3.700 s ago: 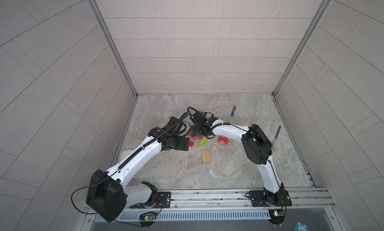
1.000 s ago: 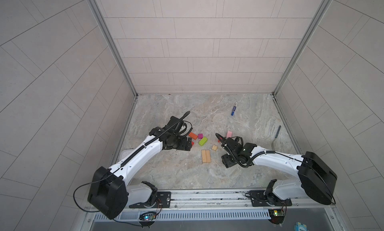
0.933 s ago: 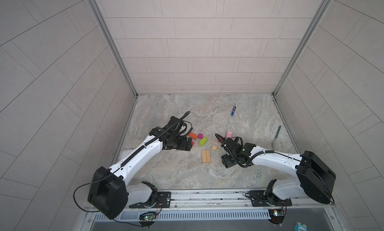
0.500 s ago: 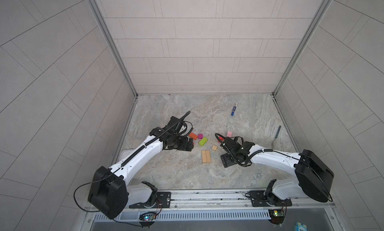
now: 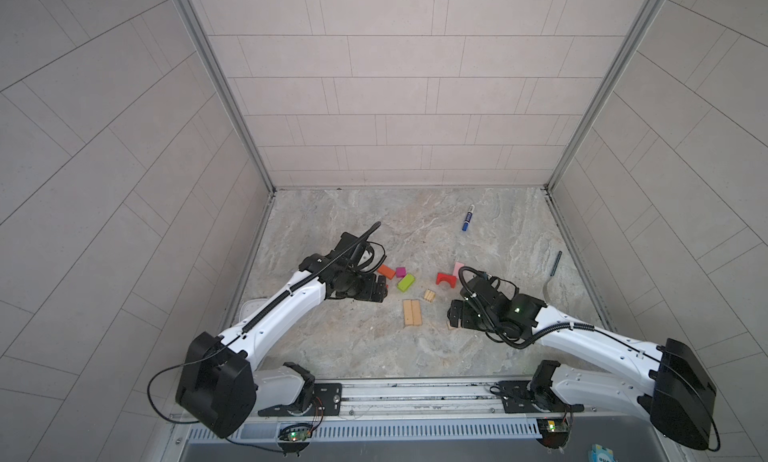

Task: Build the wood block tower
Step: 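Carry plank 58 with the right gripper toward the upright plank pair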

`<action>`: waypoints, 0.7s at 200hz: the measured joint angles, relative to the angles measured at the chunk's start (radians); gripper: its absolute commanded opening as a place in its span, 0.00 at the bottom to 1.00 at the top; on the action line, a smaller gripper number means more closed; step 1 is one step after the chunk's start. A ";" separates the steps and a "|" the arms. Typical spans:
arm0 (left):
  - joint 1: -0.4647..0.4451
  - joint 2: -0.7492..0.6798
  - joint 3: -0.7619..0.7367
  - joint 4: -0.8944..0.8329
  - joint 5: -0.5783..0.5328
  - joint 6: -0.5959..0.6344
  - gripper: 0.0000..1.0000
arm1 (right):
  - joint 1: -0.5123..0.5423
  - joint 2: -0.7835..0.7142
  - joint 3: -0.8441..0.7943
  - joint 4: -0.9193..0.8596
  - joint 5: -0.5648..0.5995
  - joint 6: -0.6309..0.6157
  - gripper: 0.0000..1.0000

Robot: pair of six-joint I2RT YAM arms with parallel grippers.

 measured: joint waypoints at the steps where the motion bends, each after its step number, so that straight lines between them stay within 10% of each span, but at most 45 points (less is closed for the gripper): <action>1: 0.000 0.000 0.000 0.000 0.000 0.000 0.95 | 0.000 -0.002 -0.003 0.002 0.000 0.005 0.99; 64: 0.000 0.000 0.000 0.003 0.006 0.000 0.95 | 0.001 0.083 -0.060 0.117 -0.031 0.158 0.99; 140: 0.000 -0.002 -0.003 0.005 0.011 0.000 0.95 | 0.005 0.180 -0.052 0.219 -0.045 0.228 0.75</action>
